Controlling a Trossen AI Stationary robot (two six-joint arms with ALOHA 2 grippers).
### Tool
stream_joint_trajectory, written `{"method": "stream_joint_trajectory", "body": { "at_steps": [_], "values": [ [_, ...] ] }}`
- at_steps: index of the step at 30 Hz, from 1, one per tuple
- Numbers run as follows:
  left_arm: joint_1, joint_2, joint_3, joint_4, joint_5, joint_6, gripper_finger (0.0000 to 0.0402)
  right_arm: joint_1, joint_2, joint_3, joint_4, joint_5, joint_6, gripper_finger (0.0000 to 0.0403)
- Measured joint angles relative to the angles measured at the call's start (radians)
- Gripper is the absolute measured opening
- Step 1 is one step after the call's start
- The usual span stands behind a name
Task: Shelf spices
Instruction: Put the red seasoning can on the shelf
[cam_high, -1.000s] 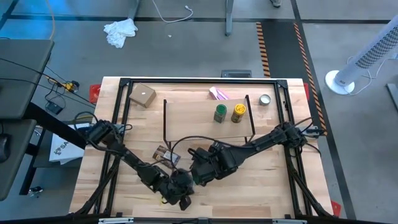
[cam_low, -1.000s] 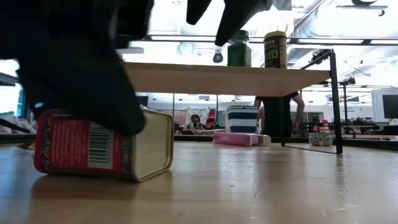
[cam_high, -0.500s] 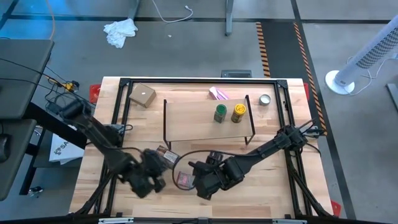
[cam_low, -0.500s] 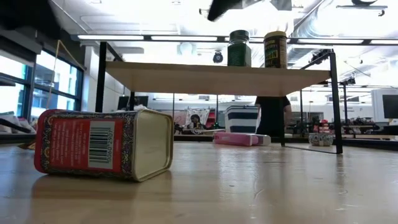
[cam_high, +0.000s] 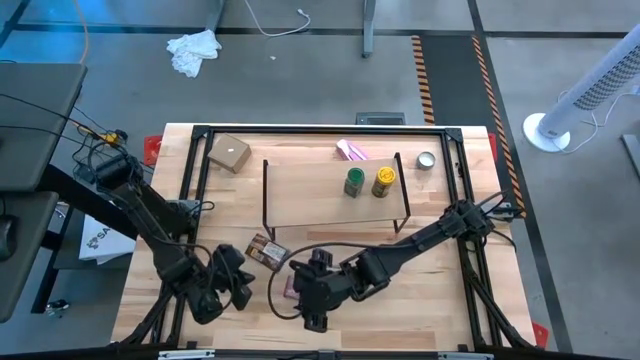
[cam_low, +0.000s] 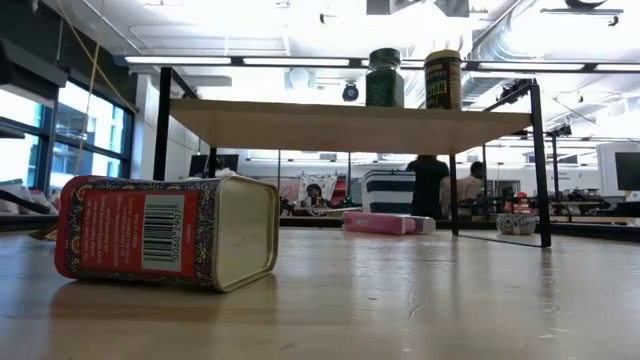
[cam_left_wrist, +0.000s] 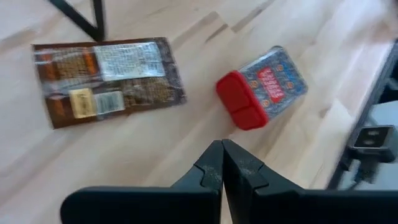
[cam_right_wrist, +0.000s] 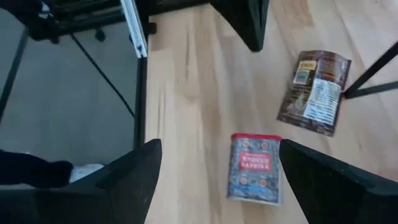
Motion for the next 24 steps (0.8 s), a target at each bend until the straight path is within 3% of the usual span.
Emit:
{"method": "stream_joint_trajectory", "body": {
  "at_steps": [8,15,20,24],
  "values": [
    [0.000,-0.001,0.000,0.006,-0.004,0.000,0.0000,-0.013,0.000,0.000,-0.096,-0.092,0.092,0.0321],
    [0.003,-0.001,0.000,0.003,-0.011,0.000,0.0000,-0.014,0.000,0.000,-0.044,-0.068,0.097,0.0321],
    [0.003,-0.001,0.000,0.004,-0.013,-0.001,0.0000,-0.013,0.005,0.000,-0.064,0.065,0.086,0.0321],
    [0.007,0.000,0.000,0.004,-0.013,-0.001,0.0000,-0.033,0.044,0.000,-0.092,0.047,0.085,0.0321]
  ]
}}
